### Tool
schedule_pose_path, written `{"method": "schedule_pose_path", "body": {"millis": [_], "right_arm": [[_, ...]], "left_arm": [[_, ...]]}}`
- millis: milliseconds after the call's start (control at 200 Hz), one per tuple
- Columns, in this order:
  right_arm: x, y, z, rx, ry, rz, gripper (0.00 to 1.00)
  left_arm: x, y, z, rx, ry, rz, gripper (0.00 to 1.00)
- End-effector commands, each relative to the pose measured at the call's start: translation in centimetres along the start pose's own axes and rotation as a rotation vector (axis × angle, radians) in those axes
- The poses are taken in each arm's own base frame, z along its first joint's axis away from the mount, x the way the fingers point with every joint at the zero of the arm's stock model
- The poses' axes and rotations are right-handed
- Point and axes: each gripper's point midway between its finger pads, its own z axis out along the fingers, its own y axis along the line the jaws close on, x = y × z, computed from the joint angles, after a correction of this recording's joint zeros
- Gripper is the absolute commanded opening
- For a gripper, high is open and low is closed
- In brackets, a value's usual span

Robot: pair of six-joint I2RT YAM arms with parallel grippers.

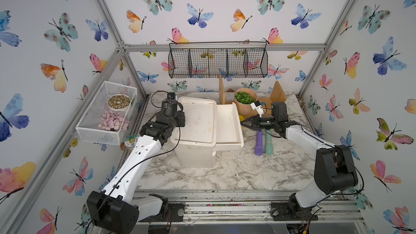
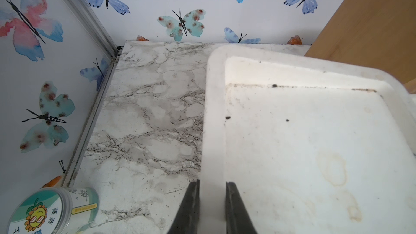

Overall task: Take the microphone out of the drawer
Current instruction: Close the drawer in the storage box.

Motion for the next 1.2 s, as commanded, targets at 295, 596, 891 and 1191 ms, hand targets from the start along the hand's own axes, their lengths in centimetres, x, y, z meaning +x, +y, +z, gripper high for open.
{"method": "schedule_pose_path", "body": {"millis": [295,596,891,1191], "right_arm": [[1.5,3.9,3.0,-0.100,0.066,-0.064,0.02],[1.7,4.9,5.4,-0.135,0.089,-0.071,0.02],[2.1,5.8,8.1,-0.177,0.122,-0.076,0.02],[2.4,6.7,10.0,-0.216,0.136,-0.072,0.03]], "left_arm": [[1.3,-0.7,-0.1,0.028,0.036,-0.038,0.00],[1.4,-0.9,0.1,0.037,0.042,-0.042,0.00],[1.5,-1.2,0.1,0.048,0.045,-0.046,0.00],[1.4,-1.1,0.1,0.047,0.041,-0.042,0.00]]}}
